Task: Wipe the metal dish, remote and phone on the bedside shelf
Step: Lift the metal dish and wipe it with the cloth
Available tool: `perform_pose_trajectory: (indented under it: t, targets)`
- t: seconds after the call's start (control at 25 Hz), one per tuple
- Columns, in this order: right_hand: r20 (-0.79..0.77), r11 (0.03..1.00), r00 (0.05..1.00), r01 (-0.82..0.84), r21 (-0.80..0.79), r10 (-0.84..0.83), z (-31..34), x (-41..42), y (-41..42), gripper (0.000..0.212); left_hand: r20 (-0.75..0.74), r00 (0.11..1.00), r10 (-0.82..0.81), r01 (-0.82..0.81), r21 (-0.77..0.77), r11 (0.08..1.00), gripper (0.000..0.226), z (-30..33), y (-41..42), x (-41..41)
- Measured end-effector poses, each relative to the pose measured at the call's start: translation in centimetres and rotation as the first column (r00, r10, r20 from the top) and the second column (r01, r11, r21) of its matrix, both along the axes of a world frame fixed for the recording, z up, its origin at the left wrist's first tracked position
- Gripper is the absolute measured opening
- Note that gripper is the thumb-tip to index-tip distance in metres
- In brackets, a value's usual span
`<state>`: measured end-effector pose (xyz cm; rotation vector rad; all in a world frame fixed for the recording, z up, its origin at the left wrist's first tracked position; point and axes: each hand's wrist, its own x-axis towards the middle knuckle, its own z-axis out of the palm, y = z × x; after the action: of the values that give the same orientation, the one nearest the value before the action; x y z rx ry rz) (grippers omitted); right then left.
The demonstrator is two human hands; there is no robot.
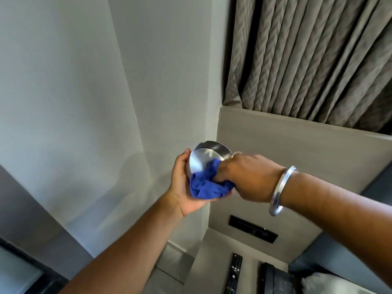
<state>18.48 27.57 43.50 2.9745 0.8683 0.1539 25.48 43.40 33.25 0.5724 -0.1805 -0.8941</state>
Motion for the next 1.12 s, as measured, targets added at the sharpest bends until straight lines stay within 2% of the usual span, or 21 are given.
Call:
perform_pose_trajectory:
  t: [0.04, 0.08, 0.12, 0.2, 0.32, 0.4, 0.48, 0.52, 0.56, 0.6, 0.64, 0.68, 0.72, 0.76, 0.8, 0.88, 0.96, 1.04, 1.12]
  targets:
    - [0.179, 0.999, 0.984, 0.009, -0.033, -0.003, 0.0, 0.0, -0.1, 0.034, -0.011, 1.0, -0.01, 0.01, -0.014, 1.0, 0.068, -0.3, -0.1, 0.1]
    - [0.271, 0.999, 0.962, 0.026, -0.022, -0.019, -0.1, 0.0, 0.0, 0.034, -0.011, 1.0, -0.019, 0.019, -0.009, 1.0, 0.067, -0.3, -0.4, 0.2]
    - [0.307, 0.999, 0.951, 0.044, -0.019, -0.036, -0.4, 0.1, 0.3, 0.035, -0.009, 1.0, -0.022, 0.022, -0.003, 1.0, 0.066, -0.2, -0.5, 0.3]
    - [0.268, 0.989, 0.958, 0.124, -0.078, -0.099, -1.6, 0.5, 0.7, 0.041, -0.016, 1.0, -0.021, 0.021, -0.004, 1.0, 0.062, -0.1, -0.7, 0.4]
    - [0.026, 0.978, 0.979, 0.202, -0.051, -0.201, -2.9, 0.6, 0.0, 0.044, 0.072, 0.996, 0.057, -0.063, 0.074, 0.995, 0.062, -0.6, -0.6, 0.6]
    - [-0.204, 0.967, 0.953, 0.243, 0.082, -0.222, -2.7, 0.4, -0.4, 0.044, 0.18, 0.976, 0.119, -0.139, 0.101, 0.985, 0.06, -0.5, -0.8, 0.4]
    - [-0.384, 0.896, 0.903, 0.32, 0.308, -0.191, -2.3, 0.4, -0.6, 0.032, 0.258, 0.954, 0.153, -0.183, 0.096, 0.978, 0.057, -0.7, -1.3, -0.3]
    - [-0.463, 0.821, 0.872, 0.376, 0.43, -0.157, -2.3, 0.3, -0.5, 0.021, 0.295, 0.94, 0.17, -0.209, 0.104, 0.972, 0.058, -0.7, -1.7, -0.6]
    - [-0.546, 0.706, 0.829, 0.457, 0.541, -0.118, -2.2, 0.2, -0.4, 0.014, 0.333, 0.924, 0.19, -0.239, 0.112, 0.965, 0.06, -0.7, -2.2, -0.8]
    - [-0.636, 0.542, 0.77, 0.558, 0.628, -0.057, -2.0, 0.1, -0.2, 0.013, 0.381, 0.901, 0.205, -0.263, 0.105, 0.959, 0.063, -0.6, -2.7, -0.9]
    - [-0.712, 0.331, 0.7, 0.661, 0.674, 0.051, -1.9, 0.2, -0.1, 0.015, 0.427, 0.878, 0.215, -0.276, 0.084, 0.957, 0.067, -0.5, -3.2, -1.0]
    - [-0.748, 0.116, 0.638, 0.741, 0.661, 0.185, -1.9, 0.4, 0.0, 0.018, 0.454, 0.861, 0.231, -0.285, 0.052, 0.957, 0.073, -0.5, -3.6, -0.9]
    - [-0.733, -0.045, 0.612, 0.776, 0.629, 0.296, -1.9, 0.5, 0.0, 0.024, 0.458, 0.855, 0.245, -0.289, 0.026, 0.957, 0.079, -0.6, -4.0, -0.7]
    - [-0.7, -0.157, 0.617, 0.779, 0.607, 0.359, -2.1, 0.6, -0.2, 0.031, 0.442, 0.863, 0.244, -0.281, 0.019, 0.959, 0.08, -0.7, -4.1, -0.4]
    - [-0.663, -0.238, 0.63, 0.773, 0.589, 0.404, -2.1, 0.5, -0.6, 0.034, 0.412, 0.882, 0.227, -0.263, 0.032, 0.964, 0.076, -0.9, -3.8, 0.1]
    - [-0.579, -0.335, 0.664, 0.743, 0.579, 0.473, -2.0, -0.2, -2.7, 0.032, 0.28, 0.944, 0.175, -0.192, 0.033, 0.981, 0.072, -1.6, -2.7, 1.5]
    - [-0.512, -0.404, 0.726, 0.684, 0.608, 0.459, -2.2, -1.5, -5.9, 0.029, 0.093, 0.989, 0.117, -0.116, -0.023, 0.993, 0.082, -3.2, -0.9, 2.9]
    - [-0.534, -0.461, 0.781, 0.624, 0.631, 0.325, -3.3, -2.9, -8.3, 0.028, -0.037, 0.997, 0.066, -0.069, -0.058, 0.996, 0.092, -5.0, 0.3, 3.6]
    - [-0.625, -0.47, 0.763, 0.617, 0.631, 0.164, -6.3, -3.5, -9.5, 0.033, -0.094, 0.995, 0.031, -0.037, -0.062, 0.997, 0.087, -7.6, 0.7, 3.8]
